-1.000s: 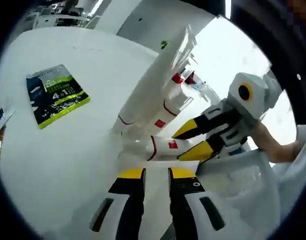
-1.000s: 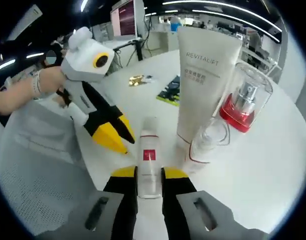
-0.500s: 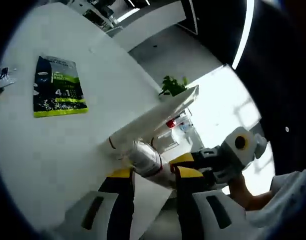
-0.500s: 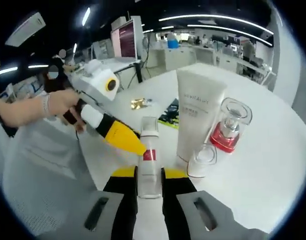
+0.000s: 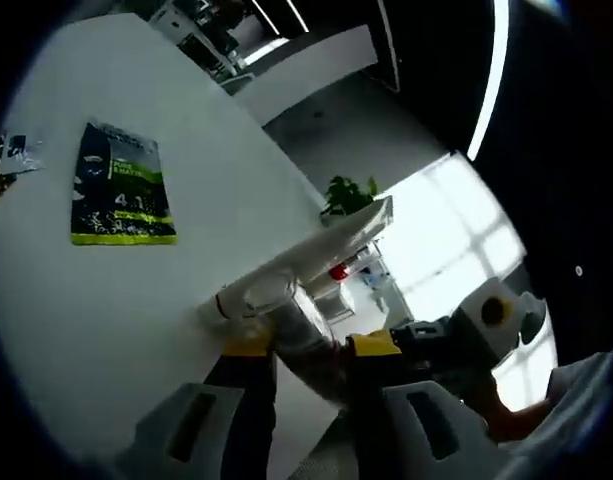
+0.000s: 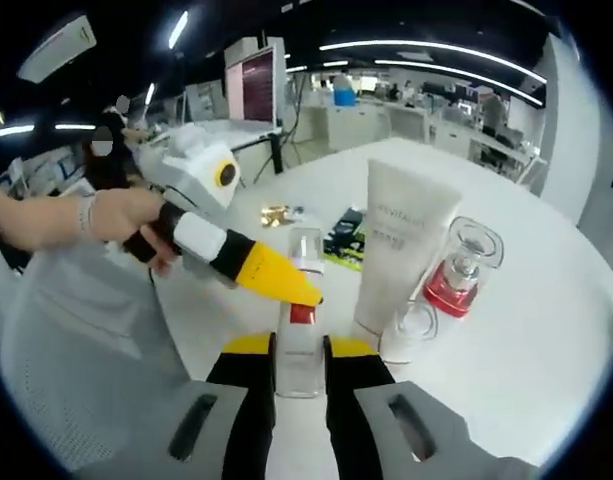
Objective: Arrange the skincare products in the storage area until every visible bottle or jar stands upright without overlapping.
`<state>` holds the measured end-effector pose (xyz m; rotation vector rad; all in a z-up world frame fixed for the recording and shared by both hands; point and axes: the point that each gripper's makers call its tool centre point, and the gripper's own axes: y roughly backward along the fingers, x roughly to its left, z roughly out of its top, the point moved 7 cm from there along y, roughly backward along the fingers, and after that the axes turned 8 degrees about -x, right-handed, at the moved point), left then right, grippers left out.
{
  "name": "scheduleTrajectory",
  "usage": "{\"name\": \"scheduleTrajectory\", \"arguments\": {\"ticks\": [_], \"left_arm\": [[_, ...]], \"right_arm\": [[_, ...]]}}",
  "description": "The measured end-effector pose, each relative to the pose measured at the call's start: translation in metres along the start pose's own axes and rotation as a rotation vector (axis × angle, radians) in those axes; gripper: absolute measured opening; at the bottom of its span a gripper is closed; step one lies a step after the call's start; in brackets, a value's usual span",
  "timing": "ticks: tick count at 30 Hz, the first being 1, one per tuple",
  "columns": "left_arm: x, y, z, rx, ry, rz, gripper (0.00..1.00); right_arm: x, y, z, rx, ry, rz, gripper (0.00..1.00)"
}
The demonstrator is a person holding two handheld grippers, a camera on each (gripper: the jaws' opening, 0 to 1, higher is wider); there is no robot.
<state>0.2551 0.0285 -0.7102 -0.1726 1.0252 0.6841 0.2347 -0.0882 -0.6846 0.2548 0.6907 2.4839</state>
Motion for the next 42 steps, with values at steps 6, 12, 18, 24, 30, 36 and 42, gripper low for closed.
{"name": "scheduleTrajectory", "arguments": {"ticks": [6,12,18,24,30,36,42], "left_arm": [[-0.011,-0.003,0.008,-0.007,-0.206,0.02,0.17],[-0.017,-0.001,0.015,0.003,-0.406,0.053,0.16],[-0.016,0.001,0.02,0.05,-0.743,0.104,0.16],[-0.015,-0.004,0.012,0.101,-0.922,0.116,0.15],[-0.014,-0.009,0.003,0.072,-0.992,0.074,0.15],[-0.008,-0.013,-0.008,0.125,-1.038,0.059,0.15],[0.001,-0.013,-0.014,0.143,-1.086,0.003,0.16]], "right_arm": [[-0.004,-0.002,-0.002,-0.015,0.002,-0.008,0.18],[-0.005,-0.001,-0.004,0.004,0.044,-0.019,0.17],[-0.007,0.007,-0.005,0.016,0.097,-0.065,0.2],[-0.012,0.02,-0.002,-0.005,0.066,-0.093,0.14],[-0.028,0.031,-0.011,0.021,0.059,-0.173,0.16],[-0.041,0.029,-0.011,0.011,0.005,-0.194,0.2],[-0.047,0.017,-0.014,0.062,0.034,-0.185,0.24]]}}
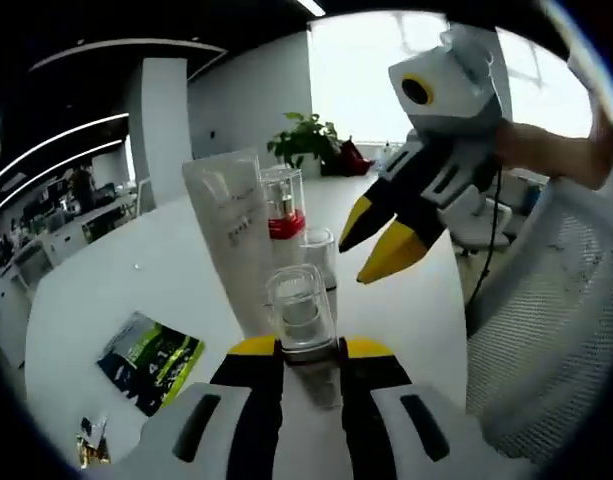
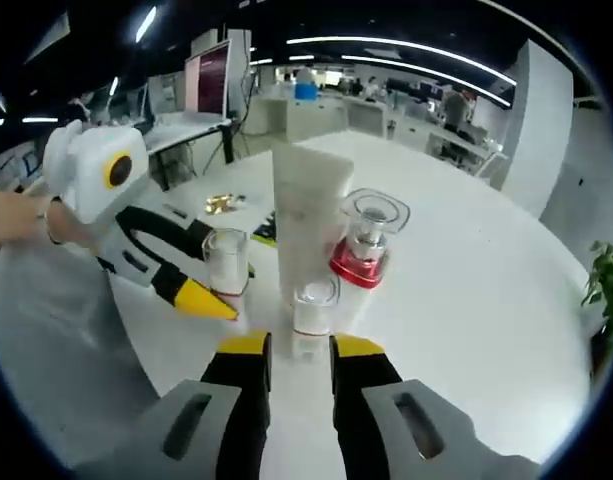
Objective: Arrange the skincare products in the storage area until every visible bottle or jar stands upright without overlapping.
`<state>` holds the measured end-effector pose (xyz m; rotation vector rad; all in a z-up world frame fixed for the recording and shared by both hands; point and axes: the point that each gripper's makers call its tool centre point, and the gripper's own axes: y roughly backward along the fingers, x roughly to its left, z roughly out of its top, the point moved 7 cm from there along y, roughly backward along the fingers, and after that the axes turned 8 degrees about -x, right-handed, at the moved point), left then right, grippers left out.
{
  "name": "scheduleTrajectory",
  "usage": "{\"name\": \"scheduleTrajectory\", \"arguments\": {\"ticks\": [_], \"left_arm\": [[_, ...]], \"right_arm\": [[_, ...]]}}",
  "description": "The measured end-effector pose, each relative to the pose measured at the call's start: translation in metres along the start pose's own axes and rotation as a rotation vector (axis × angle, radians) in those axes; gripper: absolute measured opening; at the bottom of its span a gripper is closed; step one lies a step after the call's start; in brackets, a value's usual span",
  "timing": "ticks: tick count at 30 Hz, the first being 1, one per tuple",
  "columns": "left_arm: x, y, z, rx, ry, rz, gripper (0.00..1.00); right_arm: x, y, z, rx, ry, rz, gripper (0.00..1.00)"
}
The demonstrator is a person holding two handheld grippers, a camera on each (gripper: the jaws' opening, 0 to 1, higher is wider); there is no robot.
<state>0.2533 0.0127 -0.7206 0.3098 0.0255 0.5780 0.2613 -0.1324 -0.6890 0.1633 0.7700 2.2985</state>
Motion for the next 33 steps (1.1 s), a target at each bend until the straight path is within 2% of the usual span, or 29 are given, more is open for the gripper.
{"name": "scheduleTrajectory", "arguments": {"ticks": [3,4,5,10,12,16,19,22,24,28,33], "left_arm": [[0.0,-0.001,-0.006,0.031,-0.018,-0.003,0.16],[0.0,-0.001,-0.007,0.031,-0.021,-0.003,0.16],[0.001,-0.001,-0.008,0.006,-0.029,-0.014,0.16],[-0.001,-0.002,-0.008,0.003,-0.034,-0.043,0.17],[-0.002,-0.003,-0.008,-0.006,-0.048,-0.052,0.18],[-0.003,-0.003,-0.009,-0.01,-0.08,-0.07,0.19],[-0.006,-0.003,-0.008,-0.015,-0.127,-0.088,0.19],[-0.01,-0.003,-0.007,-0.023,-0.225,-0.121,0.19],[-0.015,-0.003,-0.007,-0.025,-0.258,-0.136,0.19],[-0.018,-0.003,-0.005,-0.027,-0.271,-0.143,0.21],[-0.018,-0.003,-0.004,-0.027,-0.255,-0.134,0.23]], "right_arm": [[0.0,-0.006,-0.002,0.019,0.014,0.008,0.25],[0.0,-0.008,-0.003,0.02,0.014,0.011,0.25],[0.0,-0.009,-0.003,0.022,0.009,0.015,0.26],[-0.003,-0.019,-0.012,0.06,-0.002,0.035,0.27],[-0.004,-0.021,-0.013,0.054,-0.03,0.036,0.27],[-0.006,-0.023,-0.014,0.062,-0.024,0.03,0.26],[-0.007,-0.026,-0.016,0.07,-0.014,0.028,0.25],[-0.007,-0.027,-0.017,0.07,-0.008,0.03,0.25],[-0.008,-0.026,-0.018,0.076,0.005,0.023,0.25],[-0.013,-0.024,-0.021,0.078,0.008,0.01,0.24],[-0.007,-0.028,-0.022,0.075,-0.012,0.028,0.29]]}}
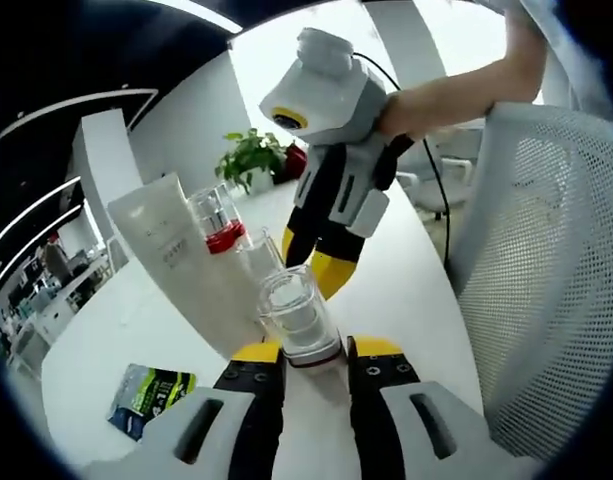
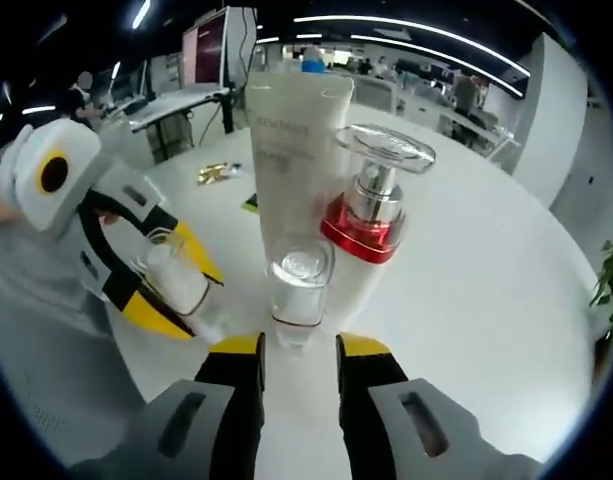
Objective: Arrange the skincare products in the storage area until every visible bottle or jar stands upright without overlapping.
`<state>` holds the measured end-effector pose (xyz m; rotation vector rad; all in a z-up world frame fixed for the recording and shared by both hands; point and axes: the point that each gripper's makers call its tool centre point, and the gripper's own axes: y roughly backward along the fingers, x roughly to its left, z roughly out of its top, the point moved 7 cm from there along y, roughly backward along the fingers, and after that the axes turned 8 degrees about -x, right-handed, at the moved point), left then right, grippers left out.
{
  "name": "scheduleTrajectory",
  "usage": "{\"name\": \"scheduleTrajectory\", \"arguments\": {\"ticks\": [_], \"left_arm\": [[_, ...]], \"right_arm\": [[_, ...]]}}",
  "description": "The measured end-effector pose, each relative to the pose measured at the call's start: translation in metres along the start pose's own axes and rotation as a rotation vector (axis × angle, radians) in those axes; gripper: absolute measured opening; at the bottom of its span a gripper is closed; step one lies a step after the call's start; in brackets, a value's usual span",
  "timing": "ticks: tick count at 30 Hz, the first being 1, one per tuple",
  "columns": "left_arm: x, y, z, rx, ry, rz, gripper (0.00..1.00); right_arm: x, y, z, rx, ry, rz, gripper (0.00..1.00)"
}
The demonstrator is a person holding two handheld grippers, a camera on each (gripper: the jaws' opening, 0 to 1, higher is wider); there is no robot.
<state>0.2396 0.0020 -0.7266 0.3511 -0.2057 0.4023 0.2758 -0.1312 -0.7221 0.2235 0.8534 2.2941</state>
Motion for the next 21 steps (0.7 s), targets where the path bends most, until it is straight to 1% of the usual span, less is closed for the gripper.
{"name": "scheduleTrajectory", "arguments": {"ticks": [2,3,7,9,10,12,18,21], "left_arm": [[0.0,0.0,0.0,0.002,-0.004,0.001,0.23],[0.0,0.0,0.0,0.003,-0.004,0.001,0.24],[-0.001,0.0,-0.002,0.022,-0.017,-0.003,0.24],[-0.003,-0.001,-0.003,0.026,0.013,-0.022,0.28],[-0.003,-0.001,-0.004,0.032,0.01,-0.023,0.29],[-0.002,-0.001,-0.004,0.043,-0.012,-0.019,0.29],[0.003,0.001,-0.007,0.057,0.016,0.0,0.3],[0.007,0.003,-0.01,0.073,0.037,0.011,0.33]], "right_arm": [[0.0,-0.002,0.001,0.004,0.012,-0.006,0.27],[-0.001,-0.003,0.001,0.008,0.014,-0.007,0.24],[-0.006,-0.004,0.003,0.005,0.017,-0.027,0.26],[-0.007,-0.004,0.001,0.006,0.013,-0.033,0.27],[-0.007,-0.004,0.0,0.009,0.01,-0.034,0.27],[-0.01,-0.004,-0.003,0.014,0.011,-0.038,0.27],[-0.017,0.002,-0.009,0.017,-0.011,-0.06,0.26],[-0.019,0.003,-0.011,0.02,-0.018,-0.069,0.26]]}}
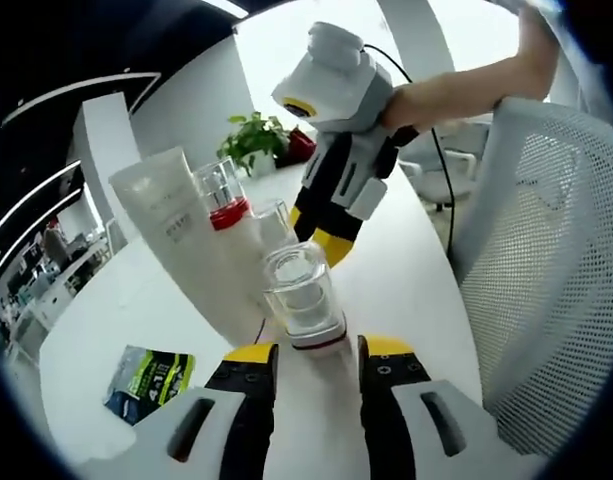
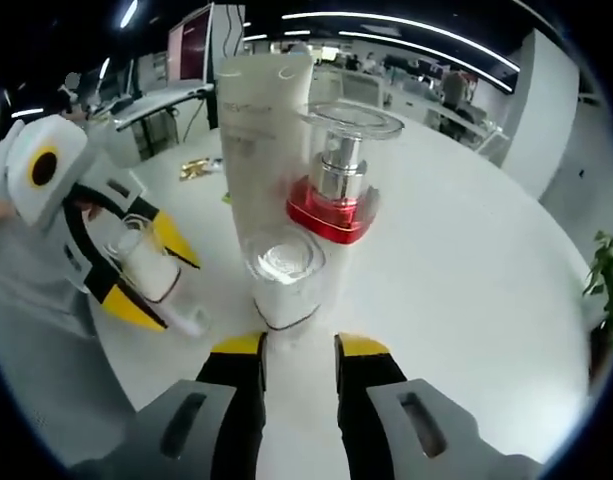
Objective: Arrange the skincare products in the storage area until every visible bottle or jar stands upright without overlapping.
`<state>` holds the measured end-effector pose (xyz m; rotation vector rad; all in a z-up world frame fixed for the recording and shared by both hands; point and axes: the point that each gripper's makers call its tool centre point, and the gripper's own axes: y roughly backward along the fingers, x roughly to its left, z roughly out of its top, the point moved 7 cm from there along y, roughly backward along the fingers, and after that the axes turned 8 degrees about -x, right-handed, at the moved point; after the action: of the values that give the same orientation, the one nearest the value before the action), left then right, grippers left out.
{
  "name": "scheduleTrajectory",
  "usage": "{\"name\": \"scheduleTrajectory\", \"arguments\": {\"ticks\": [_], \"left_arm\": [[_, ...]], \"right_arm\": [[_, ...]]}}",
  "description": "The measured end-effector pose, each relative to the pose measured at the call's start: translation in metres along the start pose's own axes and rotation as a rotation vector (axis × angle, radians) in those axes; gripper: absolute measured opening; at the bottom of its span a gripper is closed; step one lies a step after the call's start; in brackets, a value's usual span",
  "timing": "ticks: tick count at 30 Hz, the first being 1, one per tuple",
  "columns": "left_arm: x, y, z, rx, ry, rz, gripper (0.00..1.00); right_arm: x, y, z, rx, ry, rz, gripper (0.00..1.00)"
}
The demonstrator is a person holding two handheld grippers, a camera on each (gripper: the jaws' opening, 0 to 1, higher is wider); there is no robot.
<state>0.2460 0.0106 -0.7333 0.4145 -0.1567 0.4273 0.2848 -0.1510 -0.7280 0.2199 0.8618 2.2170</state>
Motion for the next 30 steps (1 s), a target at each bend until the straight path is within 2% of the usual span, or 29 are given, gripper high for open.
{"name": "scheduleTrajectory", "arguments": {"ticks": [8,16,21,26,27,30], "left_arm": [[0.003,0.002,-0.008,0.044,0.017,0.012,0.27],[0.004,0.005,-0.014,0.101,0.046,0.021,0.24],[0.005,0.006,-0.018,0.127,0.078,0.035,0.2],[0.004,0.005,-0.019,0.144,0.122,0.055,0.11],[0.004,0.004,-0.019,0.148,0.154,0.067,0.11],[0.004,-0.001,-0.018,0.148,0.168,0.078,0.11]], "right_arm": [[-0.003,0.0,-0.008,0.006,-0.022,0.009,0.23],[-0.001,-0.001,-0.008,0.001,-0.027,0.028,0.21],[-0.001,-0.002,-0.008,-0.004,-0.019,0.046,0.21],[0.0,-0.002,-0.009,-0.008,-0.018,0.062,0.15],[0.0,-0.002,-0.009,-0.009,-0.013,0.063,0.15],[0.001,-0.004,-0.009,-0.023,-0.011,0.085,0.15]]}}
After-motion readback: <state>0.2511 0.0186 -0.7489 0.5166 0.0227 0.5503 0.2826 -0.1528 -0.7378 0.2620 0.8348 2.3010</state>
